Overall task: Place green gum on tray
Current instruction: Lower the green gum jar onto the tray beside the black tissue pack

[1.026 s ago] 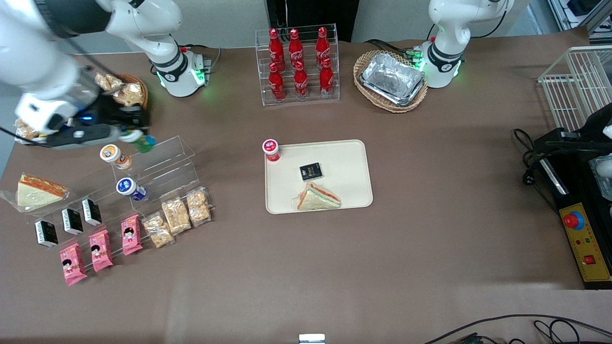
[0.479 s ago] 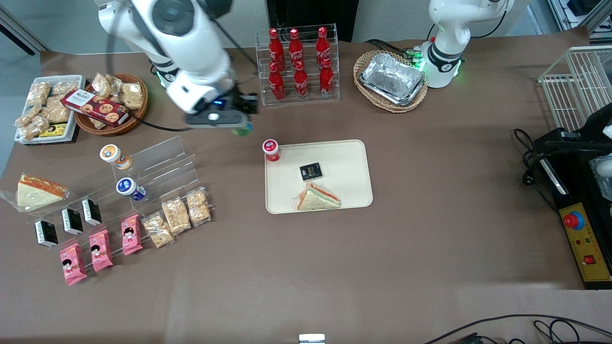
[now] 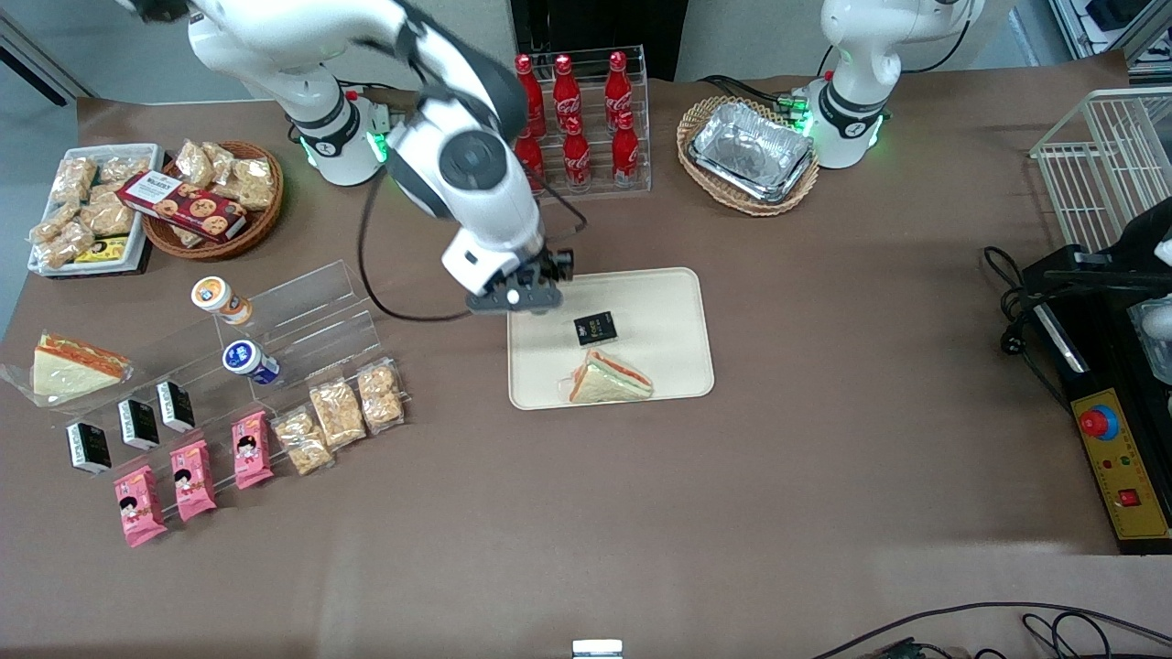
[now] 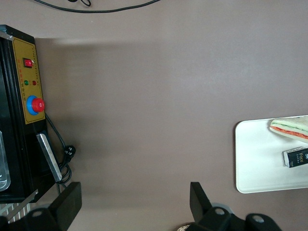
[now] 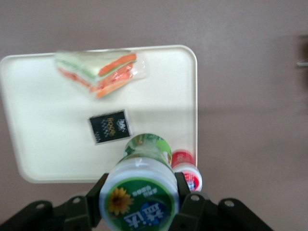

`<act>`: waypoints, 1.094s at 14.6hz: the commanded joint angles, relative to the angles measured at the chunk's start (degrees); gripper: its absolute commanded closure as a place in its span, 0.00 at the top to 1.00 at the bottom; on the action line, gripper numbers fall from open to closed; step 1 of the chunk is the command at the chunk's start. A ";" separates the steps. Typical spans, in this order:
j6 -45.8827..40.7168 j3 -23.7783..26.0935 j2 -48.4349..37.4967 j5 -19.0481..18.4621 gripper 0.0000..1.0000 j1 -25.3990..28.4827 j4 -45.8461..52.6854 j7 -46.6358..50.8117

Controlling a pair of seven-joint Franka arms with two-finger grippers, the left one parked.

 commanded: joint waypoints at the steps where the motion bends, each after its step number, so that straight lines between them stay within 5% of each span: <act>1: 7.41 0.70 7.20 -9.92 0.00 0.57 -2.93 6.41; 6: 11.63 0.44 11.77 -16.70 0.00 2.93 -4.61 13.53; 13: 20.86 0.01 13.80 -17.06 0.00 2.15 -11.20 15.56; 14: 20.87 -0.17 13.80 -17.06 0.13 2.15 -11.29 15.56; 15: 20.78 -0.26 13.89 -16.98 0.54 2.15 -11.20 15.56; 16: 20.78 -0.52 13.89 -16.98 0.78 2.15 -11.20 15.56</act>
